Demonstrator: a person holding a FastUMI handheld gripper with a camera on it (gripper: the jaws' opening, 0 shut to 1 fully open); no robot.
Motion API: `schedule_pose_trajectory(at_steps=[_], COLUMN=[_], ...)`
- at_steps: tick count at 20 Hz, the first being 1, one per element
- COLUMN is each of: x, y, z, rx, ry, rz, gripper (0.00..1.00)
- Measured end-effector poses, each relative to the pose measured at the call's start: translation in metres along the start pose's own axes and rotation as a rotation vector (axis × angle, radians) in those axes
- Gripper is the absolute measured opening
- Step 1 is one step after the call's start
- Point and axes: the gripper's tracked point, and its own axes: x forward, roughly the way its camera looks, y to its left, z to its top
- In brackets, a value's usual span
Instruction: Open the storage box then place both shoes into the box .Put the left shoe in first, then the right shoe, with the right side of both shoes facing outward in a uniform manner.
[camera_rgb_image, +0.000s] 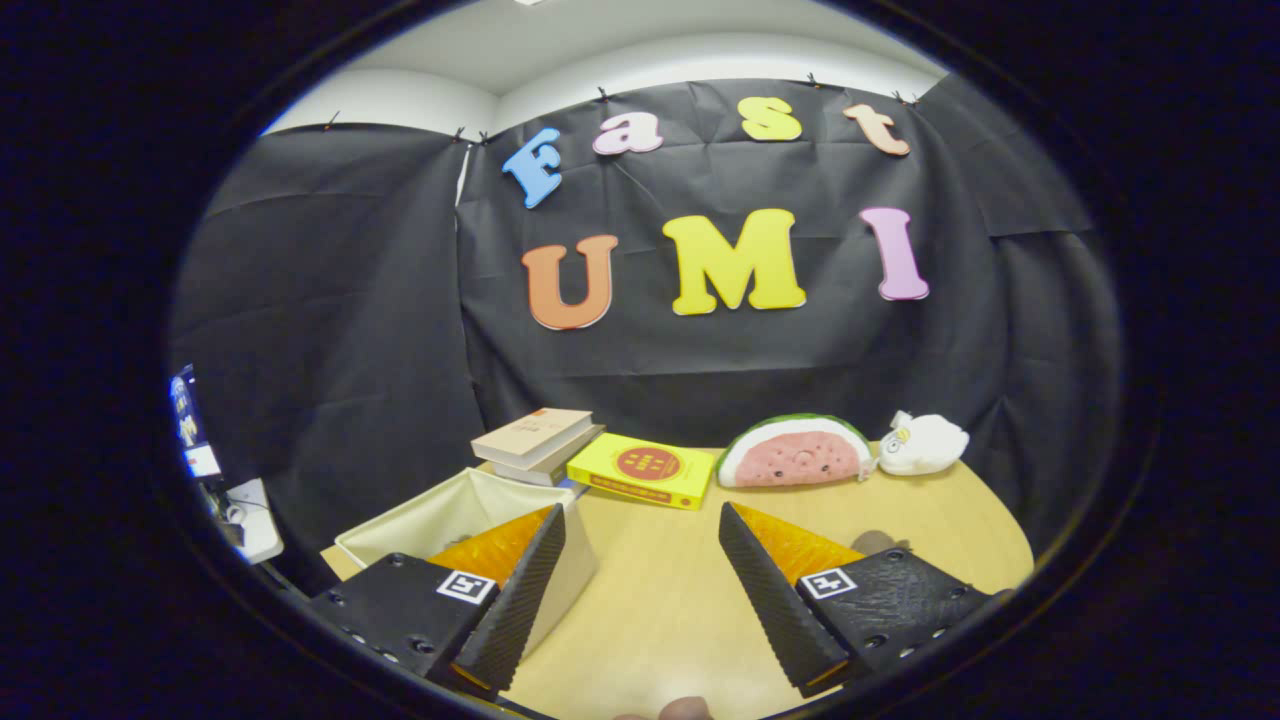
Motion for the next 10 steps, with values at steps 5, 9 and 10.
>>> schedule_pose_trajectory(at_steps=[5, 9, 10], x=[-0.016, -0.015, -0.012], y=[-0.129, -0.212, -0.223], z=[-0.017, -0.054, -0.061], rx=[0.011, 0.036, 0.048], ry=[0.062, 0.195, 0.221], rz=[-0.139, -0.221, -0.227], gripper=[0.95, 0.95, 0.95])
